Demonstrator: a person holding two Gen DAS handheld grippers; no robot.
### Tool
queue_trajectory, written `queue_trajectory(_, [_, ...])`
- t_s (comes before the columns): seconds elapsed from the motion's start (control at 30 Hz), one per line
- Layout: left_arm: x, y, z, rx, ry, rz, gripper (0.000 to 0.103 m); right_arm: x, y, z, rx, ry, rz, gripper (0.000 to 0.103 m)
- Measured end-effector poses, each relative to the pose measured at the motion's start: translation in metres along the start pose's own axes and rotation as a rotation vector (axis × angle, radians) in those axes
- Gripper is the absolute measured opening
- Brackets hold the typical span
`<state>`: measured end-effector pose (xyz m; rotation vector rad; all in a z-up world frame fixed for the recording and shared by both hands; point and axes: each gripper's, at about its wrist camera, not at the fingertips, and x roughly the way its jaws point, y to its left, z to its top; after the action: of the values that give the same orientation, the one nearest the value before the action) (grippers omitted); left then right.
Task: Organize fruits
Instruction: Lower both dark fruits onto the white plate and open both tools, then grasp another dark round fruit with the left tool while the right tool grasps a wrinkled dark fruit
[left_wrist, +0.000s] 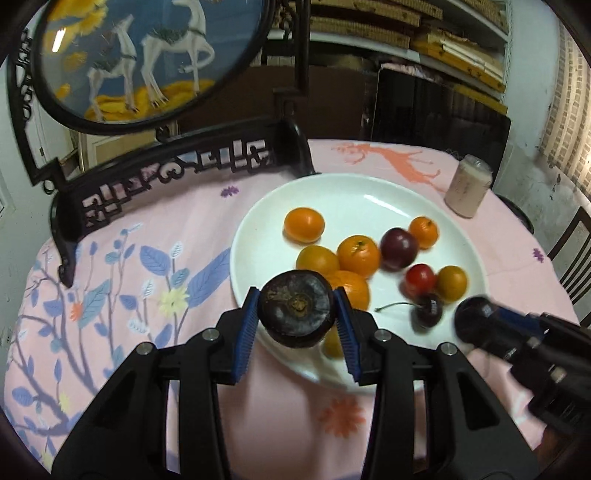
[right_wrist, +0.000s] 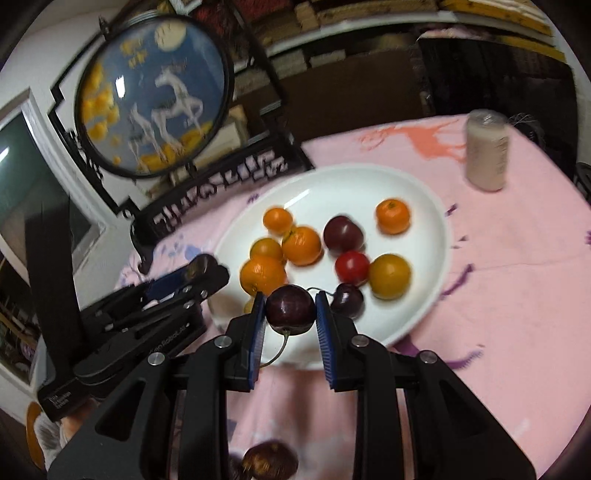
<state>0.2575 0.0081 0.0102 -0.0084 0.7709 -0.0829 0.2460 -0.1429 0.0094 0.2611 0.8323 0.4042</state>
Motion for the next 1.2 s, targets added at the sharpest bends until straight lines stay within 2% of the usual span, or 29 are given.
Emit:
queue_trajectory(0.03, [0.004,0.002,0.001,-0.009,-0.004,-0.008,0.056,0.004,-0.001,0.0,-0.008,0.008,-0.022,0.027])
queue_trajectory(0.1, [0.01,0.004,0.001,-0.009,-0.012,-0.039,0.066,0.01,-0.005,0.0,-0.021,0.012,-0.054,0.035])
queue_trajectory(0.27, [0.005,0.001,0.001,0.012,-0.028,-0.019,0.071,0.009,-0.018,0.0,0.032,0.012,-0.022,0.037])
queue_trajectory(0.4, [-0.003,0.003,0.003,0.003,-0.045,-0.002,0.073,-0.007,-0.014,0.0,0.022,-0.015,-0.032,0.038])
queue_trajectory(0.43, [-0.006,0.004,0.003,-0.002,-0.048,0.003,0.074,-0.011,-0.014,-0.001,0.021,-0.023,-0.032,0.04])
queue_trajectory(0.5, [-0.01,0.006,0.002,-0.016,-0.048,0.007,0.075,-0.024,-0.014,-0.003,0.027,-0.054,-0.041,0.054])
queue_trajectory(0.67, [-0.027,0.002,-0.004,-0.009,-0.052,0.022,0.077,-0.049,-0.016,-0.011,0.039,-0.092,-0.027,0.055])
queue_trajectory(0.77, [-0.045,-0.004,-0.024,0.033,-0.084,0.059,0.087,-0.061,-0.015,-0.018,0.043,-0.101,-0.01,0.055])
queue_trajectory(0.87, [-0.052,-0.005,-0.045,0.063,-0.069,0.103,0.087,-0.072,-0.016,-0.031,0.044,-0.104,0.007,0.057])
queue_trajectory(1.0, [-0.061,-0.006,-0.071,0.063,-0.034,0.106,0.088,-0.088,-0.021,-0.052,0.047,-0.105,0.006,0.057])
queue_trajectory(1.1, [-0.076,-0.013,-0.093,0.089,-0.043,0.112,0.094,-0.101,-0.026,-0.065,0.062,-0.122,0.012,0.058])
queue_trajectory(1.13, [-0.082,-0.015,-0.099,0.099,-0.048,0.112,0.096,-0.105,-0.029,-0.071,0.071,-0.126,0.018,0.059])
queue_trajectory(1.2, [-0.091,-0.02,-0.112,0.115,-0.051,0.108,0.098,-0.108,-0.033,-0.079,0.089,-0.125,0.02,0.07])
